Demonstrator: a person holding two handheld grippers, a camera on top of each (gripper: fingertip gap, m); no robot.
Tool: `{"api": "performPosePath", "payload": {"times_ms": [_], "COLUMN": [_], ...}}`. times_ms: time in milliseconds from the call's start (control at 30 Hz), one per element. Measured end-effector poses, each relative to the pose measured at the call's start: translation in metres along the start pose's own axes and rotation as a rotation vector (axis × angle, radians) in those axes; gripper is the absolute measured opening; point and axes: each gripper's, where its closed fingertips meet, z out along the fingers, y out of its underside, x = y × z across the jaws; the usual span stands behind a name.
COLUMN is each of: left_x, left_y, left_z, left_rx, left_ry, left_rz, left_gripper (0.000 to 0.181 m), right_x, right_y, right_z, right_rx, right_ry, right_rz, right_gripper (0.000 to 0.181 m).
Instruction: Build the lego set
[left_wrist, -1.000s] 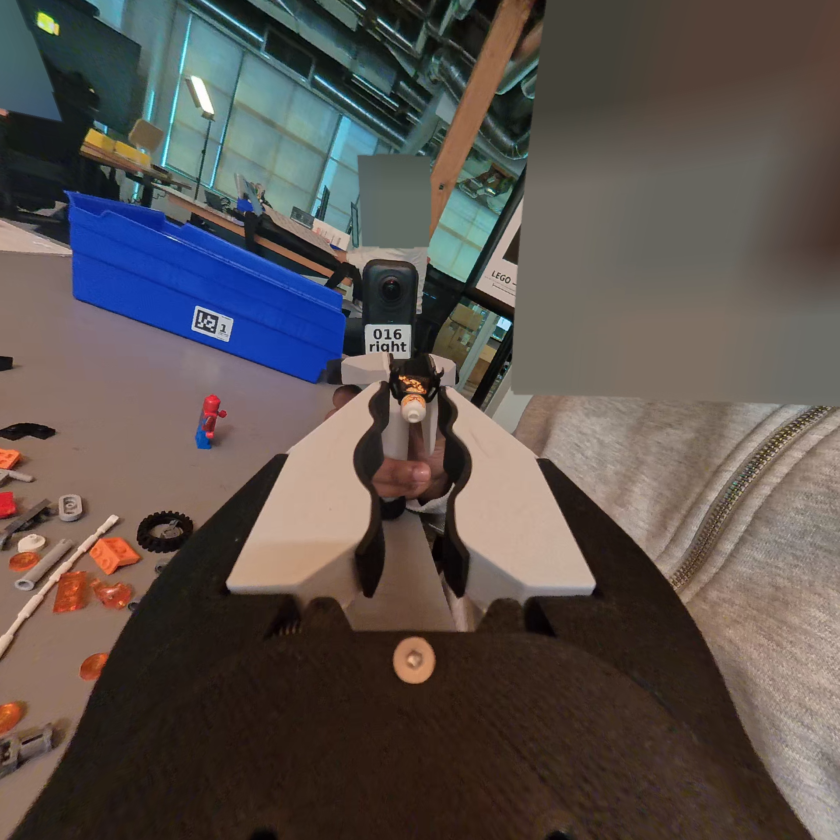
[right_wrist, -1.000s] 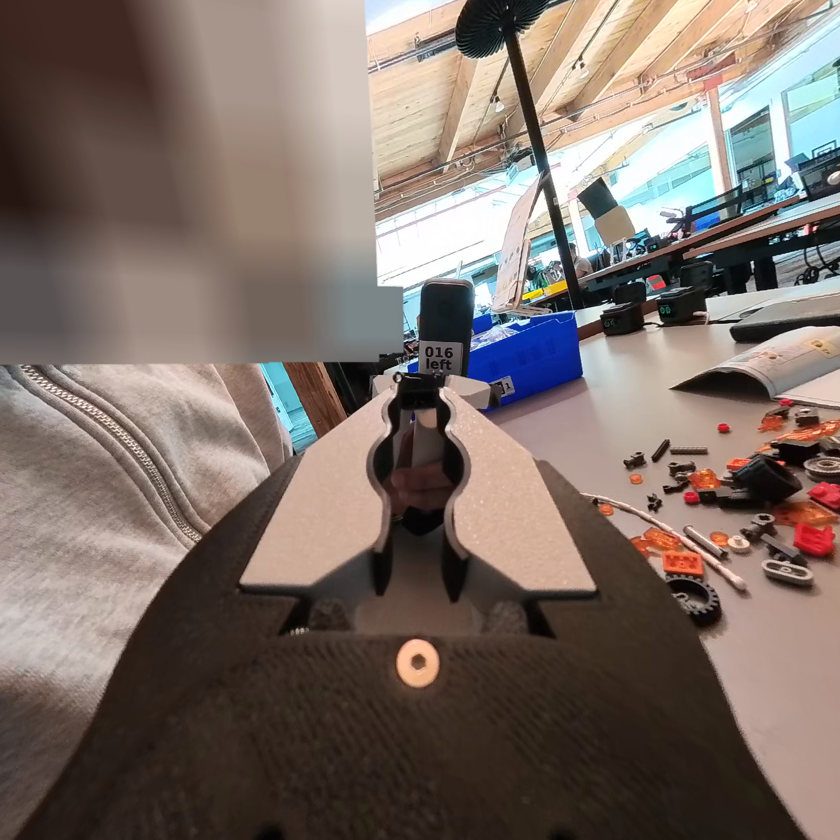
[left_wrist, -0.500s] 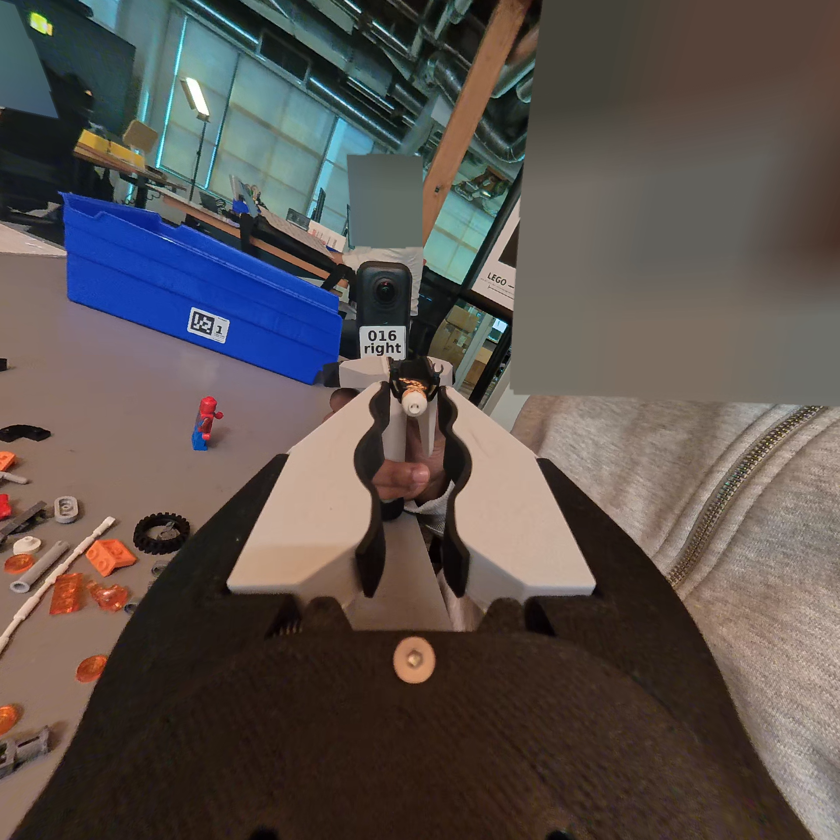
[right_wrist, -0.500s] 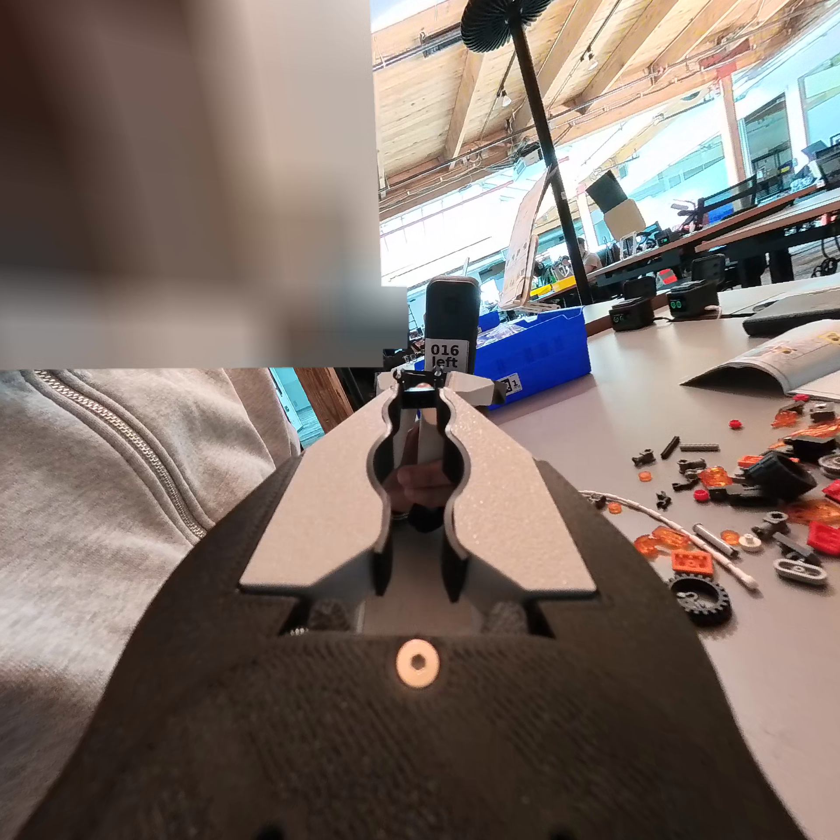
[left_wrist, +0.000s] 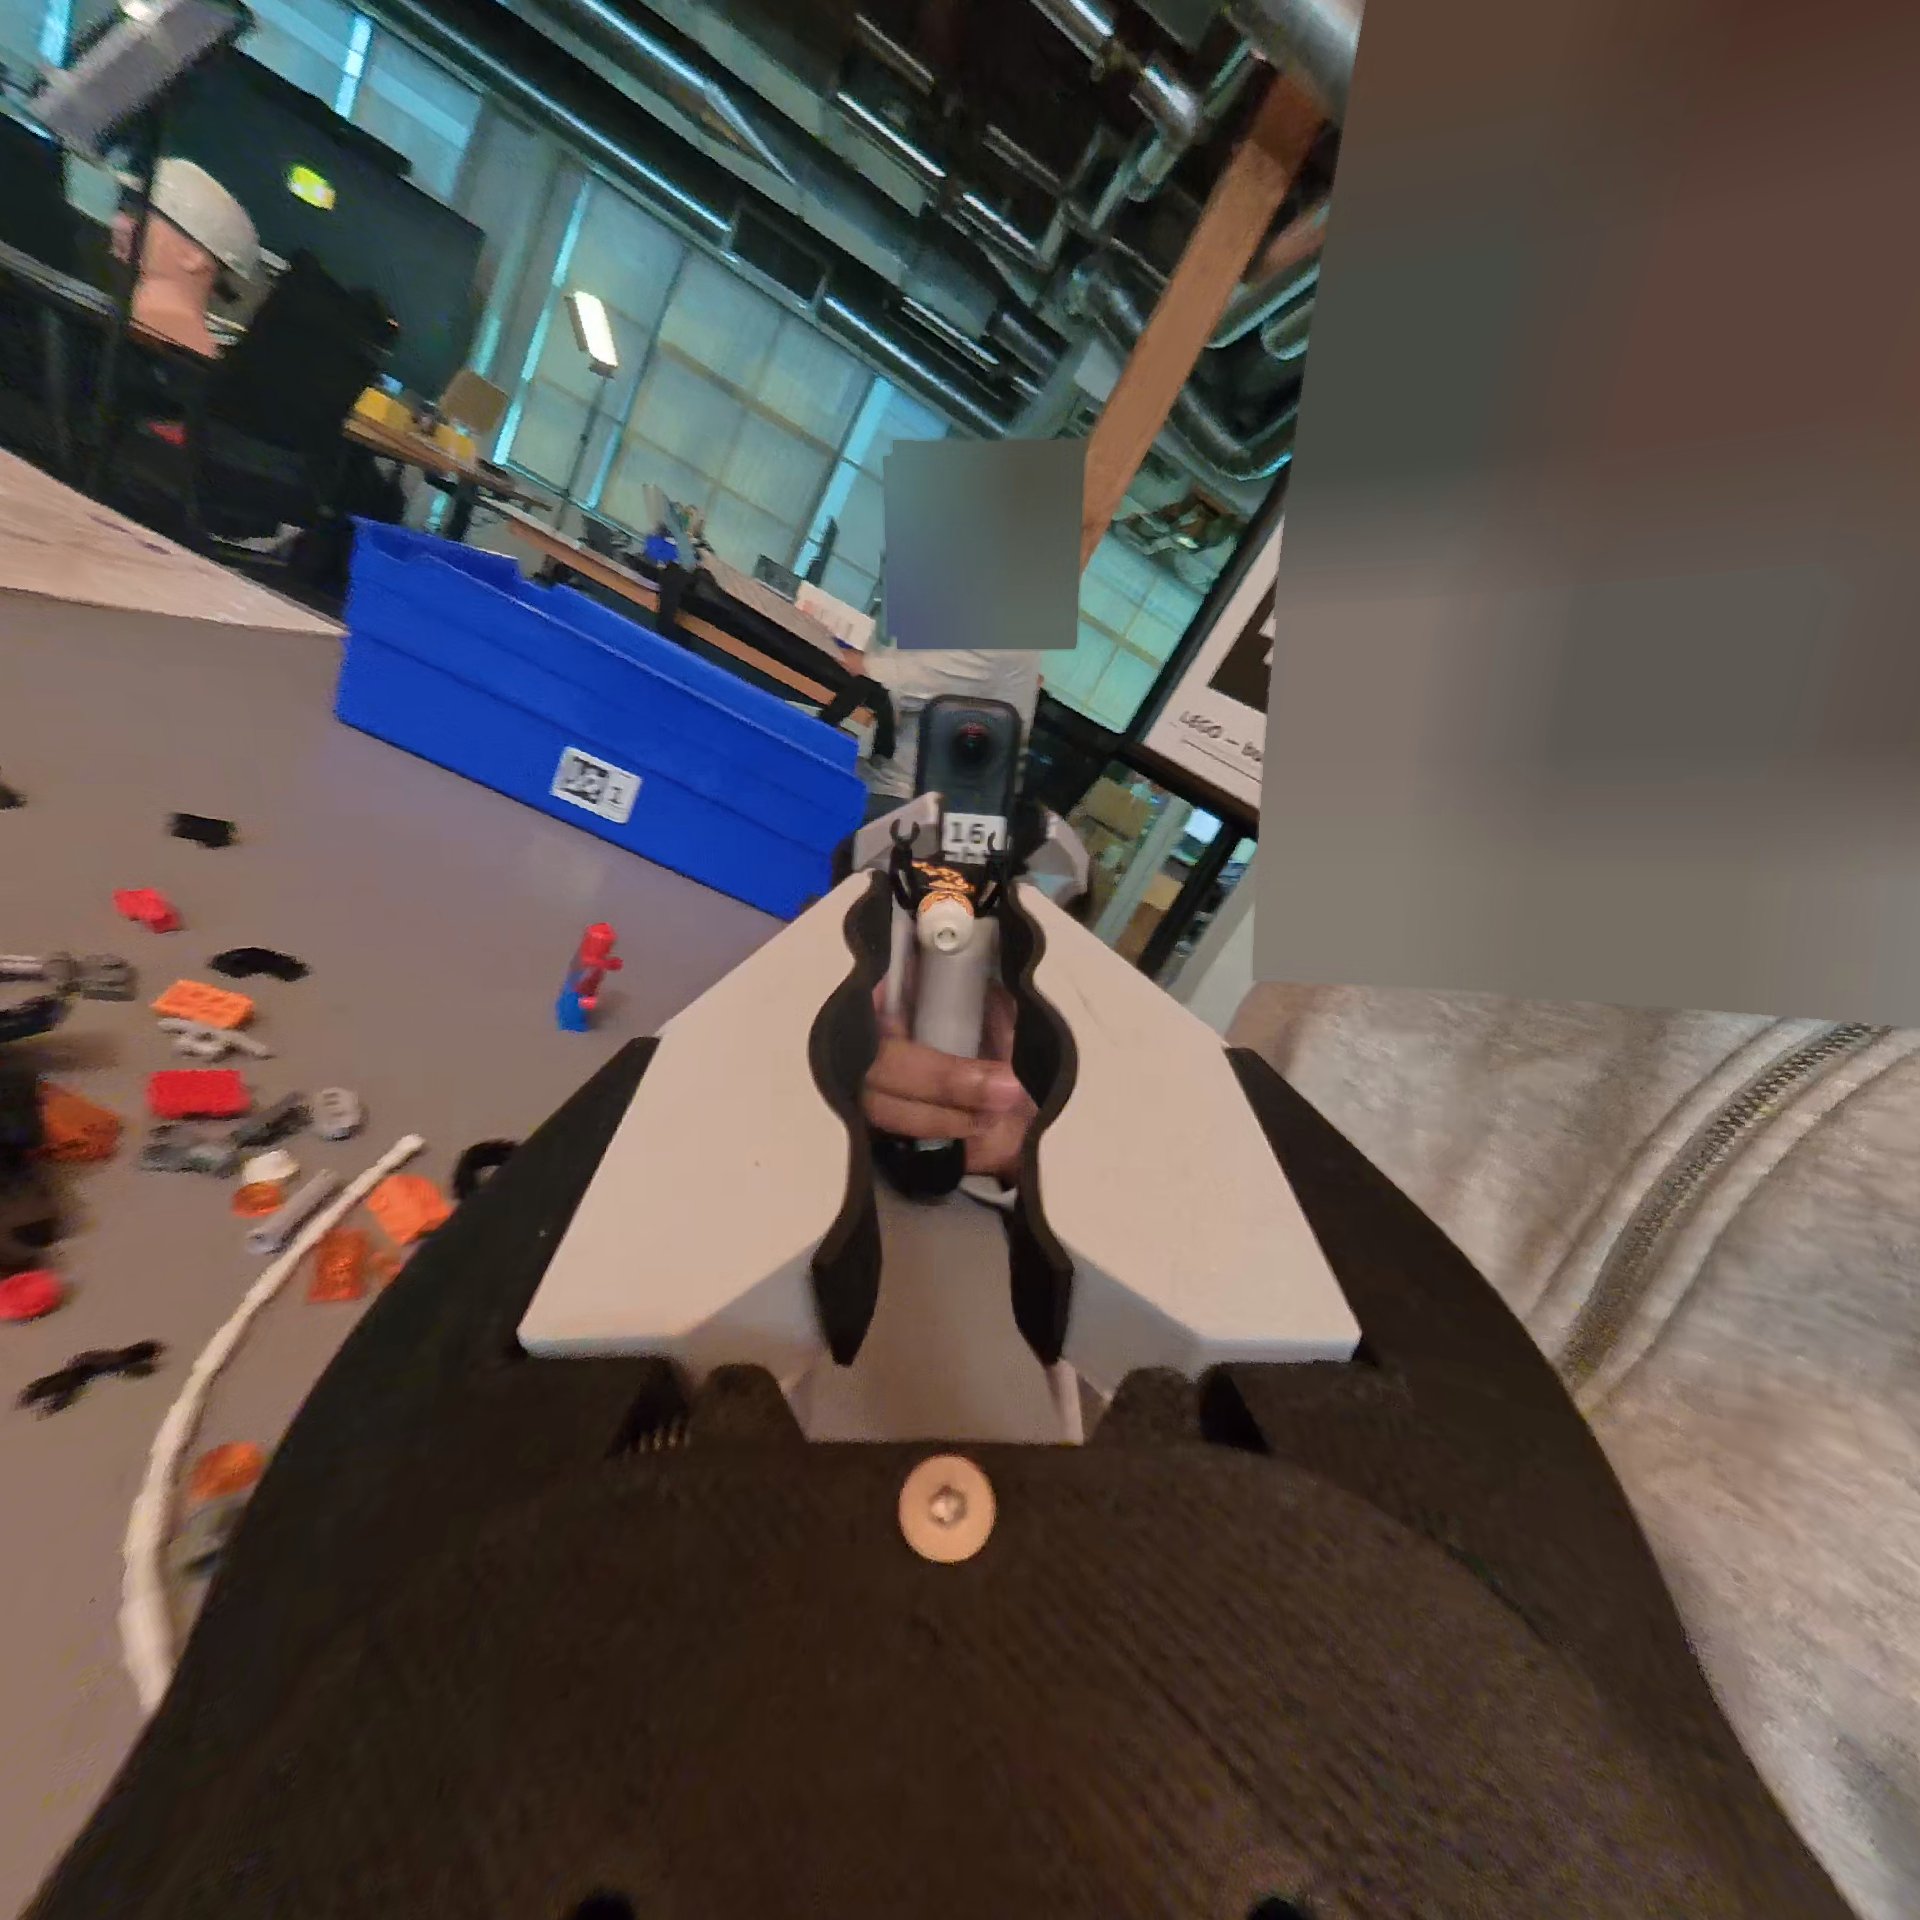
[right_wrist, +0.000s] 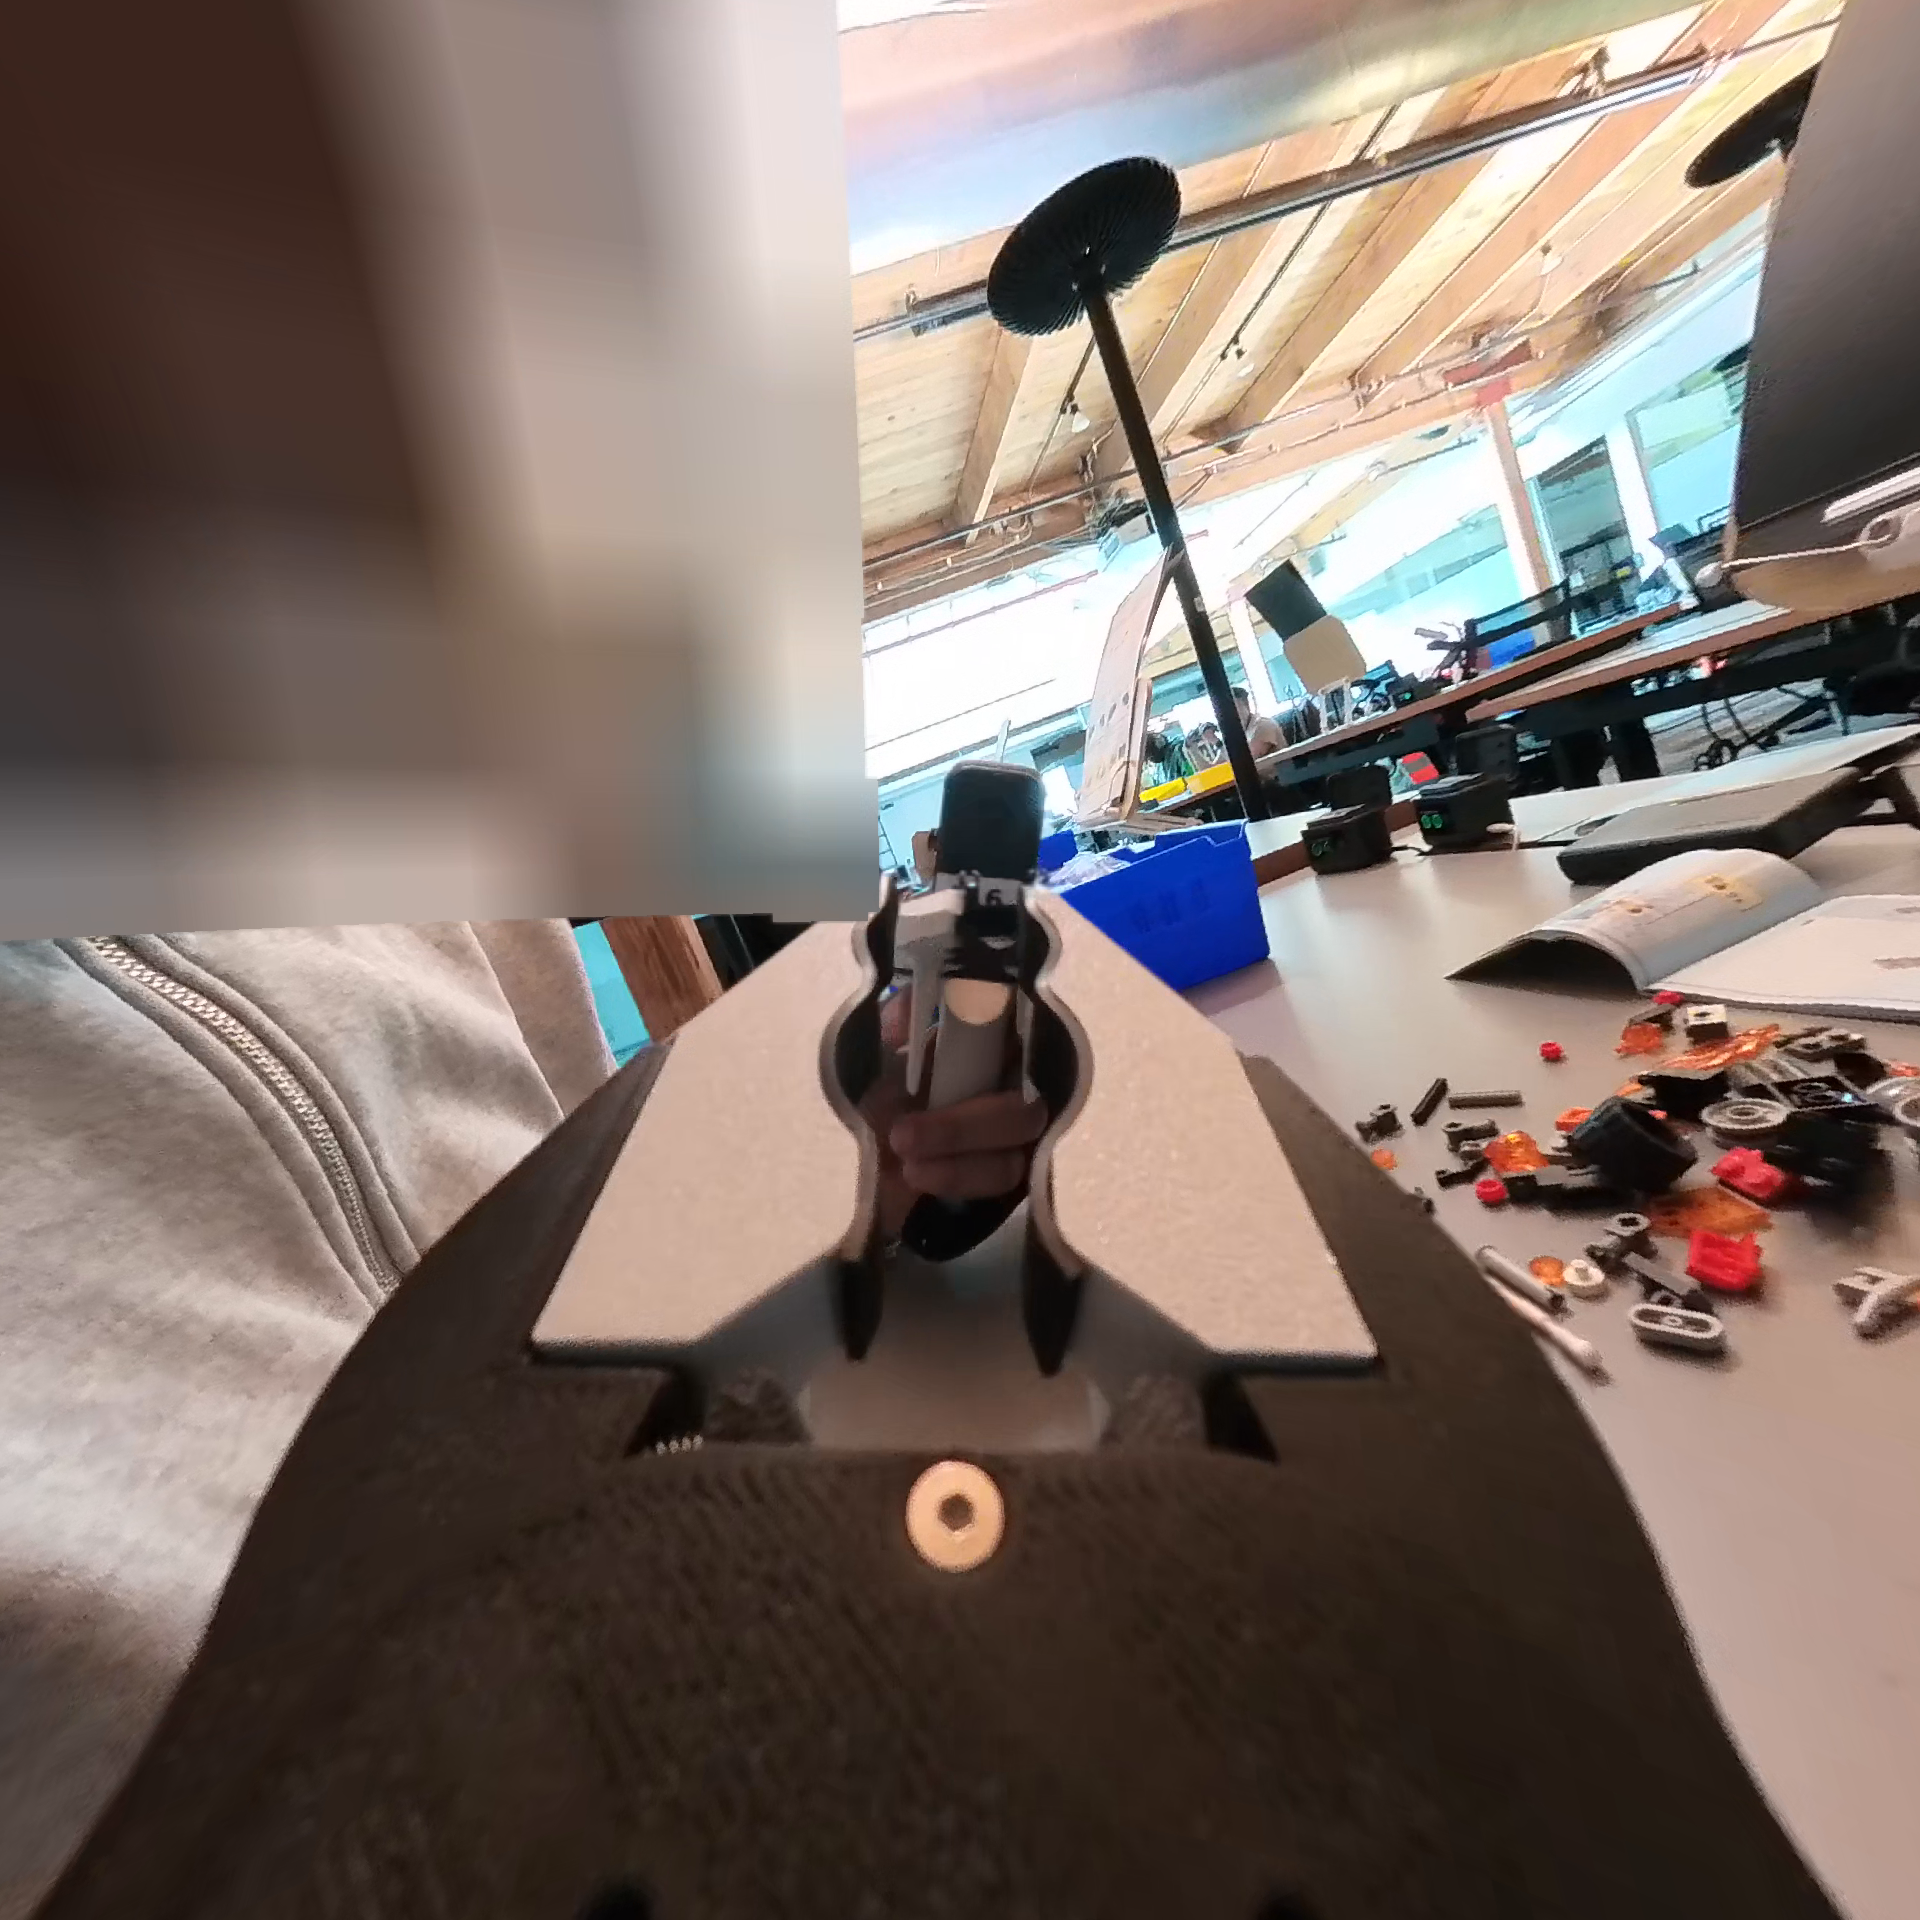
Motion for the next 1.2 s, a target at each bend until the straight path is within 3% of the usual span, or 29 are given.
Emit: {"api": "performPosePath", "payload": {"times_ms": [267,400,800,1200], "left_x": [-0.042,-0.054,-0.05,-0.054], "left_y": [-0.031,-0.037,-0.031,-0.029], "left_z": [-0.066,-0.09,-0.081,-0.083], "left_rx": [-0.02,0.017,-0.009,-0.01], "left_ry": [-0.35,-0.419,-0.369,-0.388], "left_rz": [0.199,0.174,0.15,0.122], "left_gripper": [0.017,0.017,0.018,0.018], "right_x": [-0.002,0.0,0.003,0.009], "right_y": [0.0,0.004,0.026,0.024], "right_z": [-0.001,0.002,0.016,0.017], "right_rx": [-0.015,-0.042,-0.188,-0.185], "right_ry": [0.006,0.024,0.085,0.124], "right_rz": [-0.044,-0.074,-0.23,-0.248], "right_gripper": [0.013,0.013,0.014,0.012]}}
